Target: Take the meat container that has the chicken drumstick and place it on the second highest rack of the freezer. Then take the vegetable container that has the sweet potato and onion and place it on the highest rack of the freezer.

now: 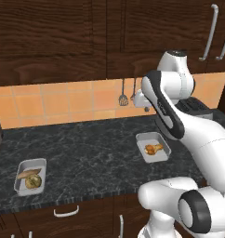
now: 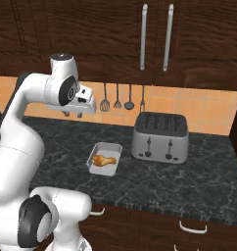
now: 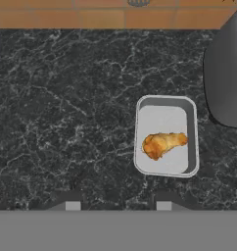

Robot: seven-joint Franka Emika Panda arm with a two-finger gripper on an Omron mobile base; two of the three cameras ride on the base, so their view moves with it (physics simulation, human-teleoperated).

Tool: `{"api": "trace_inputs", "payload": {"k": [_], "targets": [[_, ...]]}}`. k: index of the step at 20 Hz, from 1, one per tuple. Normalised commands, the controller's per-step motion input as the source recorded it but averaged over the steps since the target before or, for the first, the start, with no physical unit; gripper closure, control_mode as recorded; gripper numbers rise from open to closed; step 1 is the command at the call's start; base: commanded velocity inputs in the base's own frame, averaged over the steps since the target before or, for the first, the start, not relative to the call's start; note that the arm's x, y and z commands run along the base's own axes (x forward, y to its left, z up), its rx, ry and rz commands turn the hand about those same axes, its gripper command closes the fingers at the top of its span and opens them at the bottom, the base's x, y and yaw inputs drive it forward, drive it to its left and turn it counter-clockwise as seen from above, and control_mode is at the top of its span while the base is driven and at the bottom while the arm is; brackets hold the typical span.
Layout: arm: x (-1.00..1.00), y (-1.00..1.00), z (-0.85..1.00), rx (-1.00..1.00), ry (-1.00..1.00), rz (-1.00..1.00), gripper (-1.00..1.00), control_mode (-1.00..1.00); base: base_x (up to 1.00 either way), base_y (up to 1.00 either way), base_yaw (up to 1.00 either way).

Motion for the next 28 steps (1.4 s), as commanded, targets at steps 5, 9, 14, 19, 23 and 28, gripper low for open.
{"api": "trace_inputs", "payload": {"k": [5,9,14,19,23,28], "targets": [[-0.42,-0.20,-0.04,0.03,-0.06,-0.05,-1.00,-1.00,0.00,0.00,0.00],[-0.49,-0.06,-0.45,0.02,-0.03,-0.35,-1.00,-1.00,0.00,0.00,0.00],[-0.42,0.00,-0.58,0.00,-0.01,-0.39,-1.00,-1.00,0.00,0.00,0.00],[-0.15,-0.08,-0.38,0.10,-0.02,-0.35,-1.00,-1.00,0.00,0.00,0.00],[0.00,-0.27,-0.38,0.27,0.00,-0.50,-1.00,-1.00,0.00,0.00,0.00],[0.00,-0.20,-0.49,0.21,0.00,-0.52,-1.00,-1.00,0.00,0.00,0.00]]}}
